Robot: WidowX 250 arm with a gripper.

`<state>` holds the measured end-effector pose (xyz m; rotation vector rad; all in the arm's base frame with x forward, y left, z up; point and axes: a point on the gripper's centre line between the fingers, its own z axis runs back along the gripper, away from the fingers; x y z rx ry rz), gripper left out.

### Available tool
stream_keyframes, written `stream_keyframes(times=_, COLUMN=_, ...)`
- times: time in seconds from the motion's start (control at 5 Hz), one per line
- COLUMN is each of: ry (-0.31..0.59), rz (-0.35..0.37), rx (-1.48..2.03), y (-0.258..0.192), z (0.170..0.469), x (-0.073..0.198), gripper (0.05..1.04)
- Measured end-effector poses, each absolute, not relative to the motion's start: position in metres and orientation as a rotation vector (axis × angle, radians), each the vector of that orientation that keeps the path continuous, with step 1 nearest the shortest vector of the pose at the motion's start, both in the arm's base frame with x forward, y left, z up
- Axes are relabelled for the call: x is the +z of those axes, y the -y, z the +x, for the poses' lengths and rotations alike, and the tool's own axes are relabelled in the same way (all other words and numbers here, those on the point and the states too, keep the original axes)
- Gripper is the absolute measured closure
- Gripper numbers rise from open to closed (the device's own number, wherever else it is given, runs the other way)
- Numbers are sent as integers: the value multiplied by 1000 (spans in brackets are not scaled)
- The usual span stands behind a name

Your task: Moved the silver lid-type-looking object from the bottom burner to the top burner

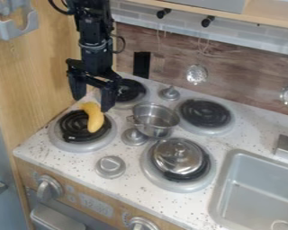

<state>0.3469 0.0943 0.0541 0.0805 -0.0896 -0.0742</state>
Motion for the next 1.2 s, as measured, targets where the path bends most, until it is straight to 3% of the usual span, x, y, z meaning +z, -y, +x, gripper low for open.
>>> stream_keyframes(times=0.4, ry=44, rz=62, rx=-141, y=-78, z=345, x=38, gripper=84)
stream_keyframes(times=0.8, ry=85, rz=26, rx=-360, y=-8, z=358, x=38, gripper=84)
stream_keyframes(times=1.2, ry=75, rz=-22, rx=-492, y=48, z=369, x=7, gripper=84)
